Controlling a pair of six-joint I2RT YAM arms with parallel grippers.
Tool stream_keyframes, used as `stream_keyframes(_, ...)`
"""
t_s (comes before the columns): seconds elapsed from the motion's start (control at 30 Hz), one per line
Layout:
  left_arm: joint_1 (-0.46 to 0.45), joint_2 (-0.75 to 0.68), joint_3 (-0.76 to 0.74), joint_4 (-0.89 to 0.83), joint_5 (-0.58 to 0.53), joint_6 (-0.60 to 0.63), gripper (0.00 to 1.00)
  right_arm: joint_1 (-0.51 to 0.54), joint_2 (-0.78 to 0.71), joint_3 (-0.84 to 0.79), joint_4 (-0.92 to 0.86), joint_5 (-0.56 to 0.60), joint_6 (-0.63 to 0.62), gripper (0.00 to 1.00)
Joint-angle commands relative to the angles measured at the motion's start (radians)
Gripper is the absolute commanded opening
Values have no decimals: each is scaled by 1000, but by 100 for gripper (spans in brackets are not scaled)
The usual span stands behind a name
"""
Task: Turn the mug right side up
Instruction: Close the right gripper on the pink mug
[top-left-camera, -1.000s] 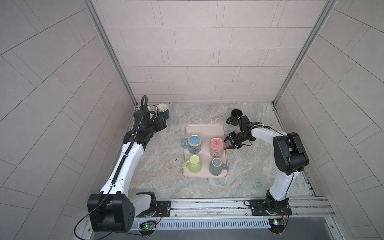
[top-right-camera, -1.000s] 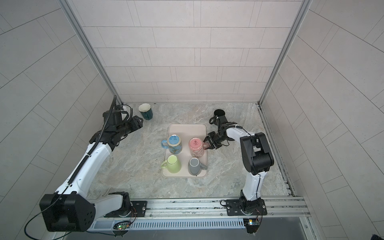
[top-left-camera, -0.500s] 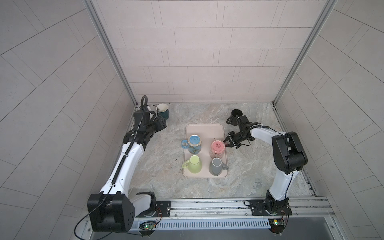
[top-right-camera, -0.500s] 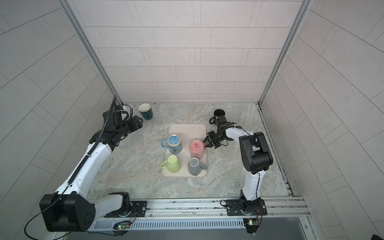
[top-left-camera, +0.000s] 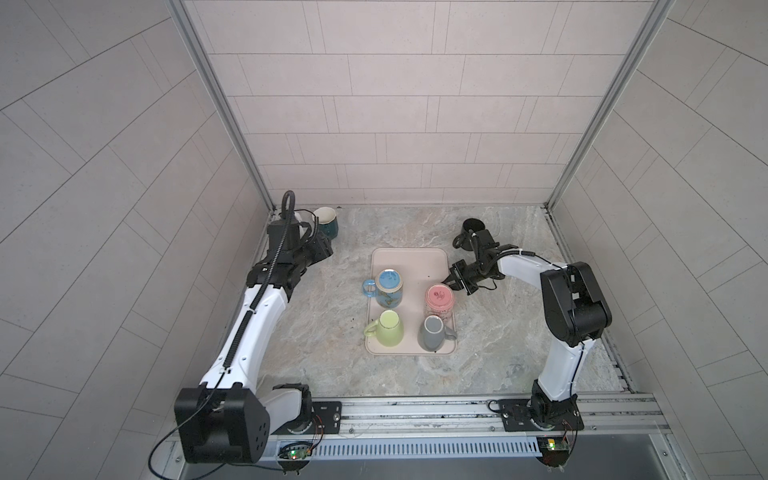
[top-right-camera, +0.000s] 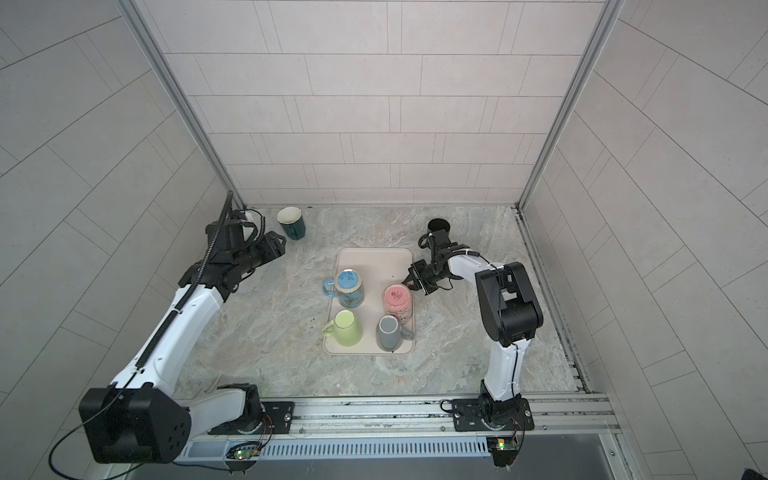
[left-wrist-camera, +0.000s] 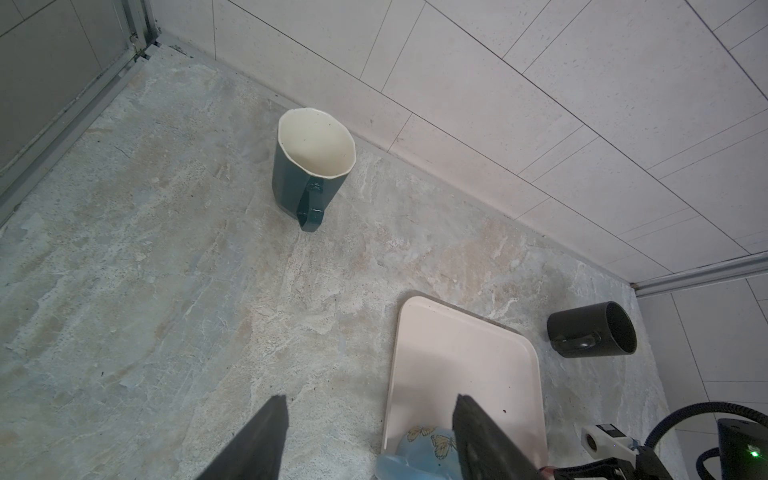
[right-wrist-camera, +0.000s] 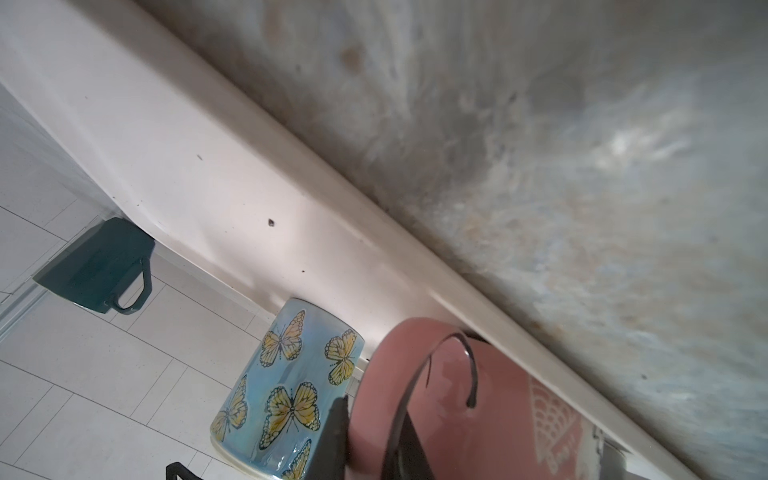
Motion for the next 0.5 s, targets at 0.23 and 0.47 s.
stream_keyframes(0.23, 7, -18, -14, 8, -17, 5, 69, -7, 12, 61, 40, 30, 21, 0)
stream_keyframes(0.47, 7, -14, -12, 11, -10, -3, 69, -8, -10, 114, 65, 23, -31, 0)
